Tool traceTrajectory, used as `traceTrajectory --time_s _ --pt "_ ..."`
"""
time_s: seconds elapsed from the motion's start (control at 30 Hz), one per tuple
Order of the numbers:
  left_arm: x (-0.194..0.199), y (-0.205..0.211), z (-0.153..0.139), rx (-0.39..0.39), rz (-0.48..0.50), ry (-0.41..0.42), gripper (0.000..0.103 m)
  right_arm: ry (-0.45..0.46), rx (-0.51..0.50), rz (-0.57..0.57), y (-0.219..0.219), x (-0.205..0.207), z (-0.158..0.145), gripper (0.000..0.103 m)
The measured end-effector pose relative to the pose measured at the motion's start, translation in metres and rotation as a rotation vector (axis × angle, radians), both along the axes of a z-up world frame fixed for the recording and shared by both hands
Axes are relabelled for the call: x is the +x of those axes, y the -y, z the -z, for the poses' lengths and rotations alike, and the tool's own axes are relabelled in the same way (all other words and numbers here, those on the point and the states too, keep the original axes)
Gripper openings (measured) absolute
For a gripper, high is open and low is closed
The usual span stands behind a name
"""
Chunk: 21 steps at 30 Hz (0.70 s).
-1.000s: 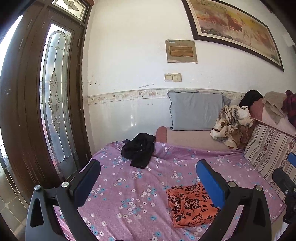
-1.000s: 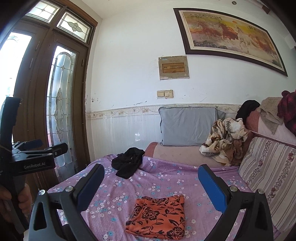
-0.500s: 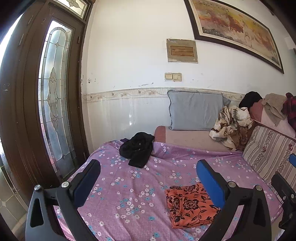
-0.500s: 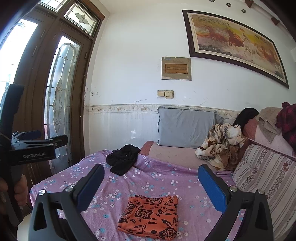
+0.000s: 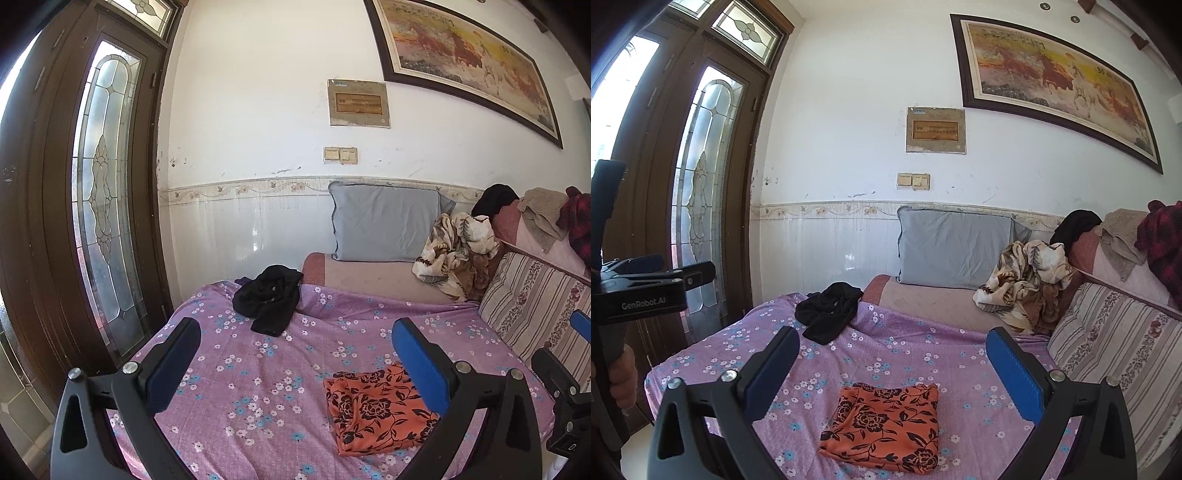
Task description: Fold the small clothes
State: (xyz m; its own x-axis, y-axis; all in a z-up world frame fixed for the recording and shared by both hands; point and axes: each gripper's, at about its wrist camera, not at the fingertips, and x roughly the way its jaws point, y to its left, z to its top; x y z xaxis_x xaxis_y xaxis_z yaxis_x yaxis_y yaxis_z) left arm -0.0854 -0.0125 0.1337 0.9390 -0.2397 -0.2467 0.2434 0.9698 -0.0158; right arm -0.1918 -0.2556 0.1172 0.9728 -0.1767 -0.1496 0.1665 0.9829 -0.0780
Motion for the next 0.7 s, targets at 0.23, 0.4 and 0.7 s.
traceTrajectory --time_s 0.23,0.4,0.7 --pt "-0.002 0.005 0.000 0.011 0.008 0.004 0.103 -0.008 0.000 0.007 0.001 -0.001 0.001 0.102" --pt "-0.002 0.007 0.000 0.012 0.010 0.001 0.103 -0.006 0.011 0.016 0.002 -0.003 0.002 0.102" --pt "0.007 0.017 0.007 0.029 0.020 -0.021 0.103 -0.041 0.020 0.017 0.006 0.007 0.013 0.102"
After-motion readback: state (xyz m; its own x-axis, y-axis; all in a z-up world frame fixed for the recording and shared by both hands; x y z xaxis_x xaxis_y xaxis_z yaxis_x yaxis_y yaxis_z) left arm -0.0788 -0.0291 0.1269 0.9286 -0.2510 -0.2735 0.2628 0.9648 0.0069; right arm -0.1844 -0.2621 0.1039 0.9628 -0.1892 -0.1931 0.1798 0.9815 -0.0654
